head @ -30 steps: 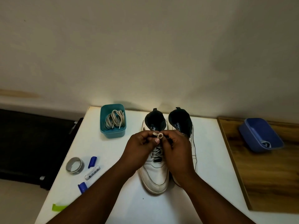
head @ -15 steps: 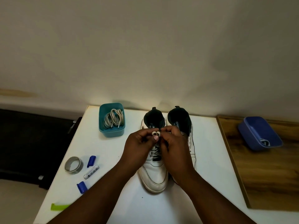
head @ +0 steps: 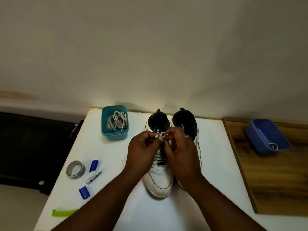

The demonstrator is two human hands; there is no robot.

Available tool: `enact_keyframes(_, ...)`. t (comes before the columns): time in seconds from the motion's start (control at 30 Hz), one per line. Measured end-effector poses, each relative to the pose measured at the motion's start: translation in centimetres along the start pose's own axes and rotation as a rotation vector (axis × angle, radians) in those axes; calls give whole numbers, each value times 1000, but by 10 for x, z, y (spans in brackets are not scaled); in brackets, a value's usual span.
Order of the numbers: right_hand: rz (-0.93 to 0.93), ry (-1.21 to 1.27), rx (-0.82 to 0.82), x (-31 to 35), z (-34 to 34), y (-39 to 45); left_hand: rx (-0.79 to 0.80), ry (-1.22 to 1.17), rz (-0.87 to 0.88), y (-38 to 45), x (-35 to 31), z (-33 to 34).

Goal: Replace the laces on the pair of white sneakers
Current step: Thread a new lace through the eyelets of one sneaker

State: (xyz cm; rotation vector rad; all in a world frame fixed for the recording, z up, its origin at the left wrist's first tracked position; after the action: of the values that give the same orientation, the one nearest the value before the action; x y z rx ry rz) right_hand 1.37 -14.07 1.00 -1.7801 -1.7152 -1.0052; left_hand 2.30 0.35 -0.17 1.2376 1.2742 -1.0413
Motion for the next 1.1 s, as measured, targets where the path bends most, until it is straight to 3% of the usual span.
enact_keyframes(0.1, -94, -135, -80, 1, 1, -3, -24, 10, -8, -1, 1, 2)
enact_keyframes(0.3, -53, -207, -64, 0, 2, 1, 28, 71, 71, -1, -5, 0)
enact_keyframes(0.5, -91, -263, -27, -6, 3, 4, 25, 505, 349, 0, -10, -4)
enact_keyframes(0.6, -96, -232, -4, -6, 2, 3, 1, 573, 290, 1, -8, -3)
enact_keyframes(0.77, -77, -165, -13, -5, -1, 4, 106, 700, 91, 5, 3, 0)
enact_keyframes(0.9, -33, -111, -80, -1, -8, 2, 115, 674, -31, 7, 2, 0)
enact_keyframes(1.1, -71, -237, -75, 1, -6, -4, 75, 554, -102, 7, 2, 0)
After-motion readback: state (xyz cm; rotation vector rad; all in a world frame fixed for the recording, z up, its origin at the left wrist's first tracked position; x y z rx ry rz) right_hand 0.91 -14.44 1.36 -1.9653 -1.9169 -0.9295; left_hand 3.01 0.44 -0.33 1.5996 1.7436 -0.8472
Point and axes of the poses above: each hand's wrist, its own y-axis towards the middle knuckle, its own z-axis out of the palm, x = y × z, the point moved 3 cm from there along y, towards the middle knuckle, and after that the axes turned 8 degrees about z, right-handed, at the moved point
